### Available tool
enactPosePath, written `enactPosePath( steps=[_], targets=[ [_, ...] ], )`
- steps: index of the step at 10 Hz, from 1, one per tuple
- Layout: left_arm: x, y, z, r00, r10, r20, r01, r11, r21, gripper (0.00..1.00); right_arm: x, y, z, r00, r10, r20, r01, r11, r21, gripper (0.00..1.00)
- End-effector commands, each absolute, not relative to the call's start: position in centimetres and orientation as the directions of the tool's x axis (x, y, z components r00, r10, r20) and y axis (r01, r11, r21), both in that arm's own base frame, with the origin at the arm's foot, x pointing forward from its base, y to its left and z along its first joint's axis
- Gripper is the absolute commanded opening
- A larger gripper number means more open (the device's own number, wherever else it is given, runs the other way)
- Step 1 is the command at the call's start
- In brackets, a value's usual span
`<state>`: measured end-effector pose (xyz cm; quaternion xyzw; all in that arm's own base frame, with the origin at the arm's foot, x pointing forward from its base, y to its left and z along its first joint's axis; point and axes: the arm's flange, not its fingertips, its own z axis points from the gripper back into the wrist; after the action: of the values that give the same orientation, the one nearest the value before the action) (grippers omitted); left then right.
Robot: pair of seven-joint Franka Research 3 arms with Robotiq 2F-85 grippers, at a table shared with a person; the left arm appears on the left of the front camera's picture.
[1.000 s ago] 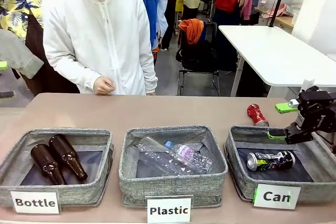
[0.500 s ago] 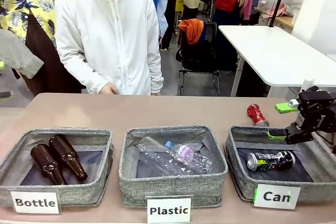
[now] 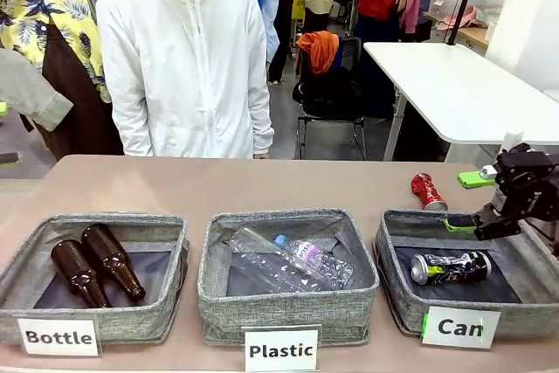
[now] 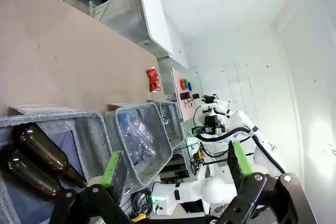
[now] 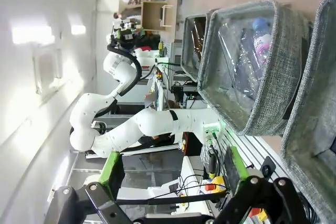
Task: Sort the can waste into the basket.
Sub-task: Pick up the can waste from the table and place it in the right Fabric basket.
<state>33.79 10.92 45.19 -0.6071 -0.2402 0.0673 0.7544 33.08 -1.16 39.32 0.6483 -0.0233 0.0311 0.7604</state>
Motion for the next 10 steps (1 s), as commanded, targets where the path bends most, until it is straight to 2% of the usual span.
enactPosePath(
  steps=[1, 2, 4, 5, 6, 7, 8, 9, 10],
  targets=[
    [33.6, 11.0, 45.3, 0.883, 0.385, 0.270, 0.183, 0.247, -0.951, 1.00, 34.6, -0.6, 40.8, 0.988, -0.034, 0.154, -0.135, 0.321, 0.937, 1.00],
    [33.6, 11.0, 45.3, 0.883, 0.385, 0.270, 0.183, 0.247, -0.951, 1.00, 36.9, 0.5, 41.8, 0.970, -0.042, 0.239, -0.192, 0.471, 0.861, 1.00],
    [33.6, 11.0, 45.3, 0.883, 0.385, 0.270, 0.183, 0.247, -0.951, 1.00, 42.2, 2.1, 43.3, 0.918, -0.050, 0.394, -0.213, 0.775, 0.595, 1.00],
    [33.6, 11.0, 45.3, 0.883, 0.385, 0.270, 0.183, 0.247, -0.951, 1.00, 44.5, 2.5, 43.4, 0.893, -0.001, 0.450, -0.200, 0.894, 0.400, 1.00],
    [33.6, 11.0, 45.3, 0.883, 0.385, 0.270, 0.183, 0.247, -0.951, 1.00, 46.6, 2.1, 43.2, 0.895, 0.054, 0.443, -0.152, 0.970, 0.188, 1.00],
    [33.6, 11.0, 45.3, 0.883, 0.385, 0.270, 0.183, 0.247, -0.951, 1.00, 47.4, 2.0, 42.8, 0.900, 0.080, 0.428, -0.139, 0.985, 0.107, 1.00],
    [33.6, 11.0, 45.3, 0.883, 0.385, 0.270, 0.183, 0.247, -0.951, 1.00, 47.6, 2.0, 42.7, 0.911, 0.083, 0.403, -0.129, 0.988, 0.087, 1.00],
    [33.6, 11.0, 45.3, 0.883, 0.385, 0.270, 0.183, 0.247, -0.951, 1.00, 47.9, 1.5, 42.7, 0.918, 0.067, 0.392, -0.110, 0.990, 0.088, 1.00],
    [33.6, 11.0, 45.3, 0.883, 0.385, 0.270, 0.183, 0.247, -0.951, 1.00, 47.8, 1.0, 42.6, 0.922, 0.051, 0.384, -0.115, 0.983, 0.146, 1.00]
  ],
)
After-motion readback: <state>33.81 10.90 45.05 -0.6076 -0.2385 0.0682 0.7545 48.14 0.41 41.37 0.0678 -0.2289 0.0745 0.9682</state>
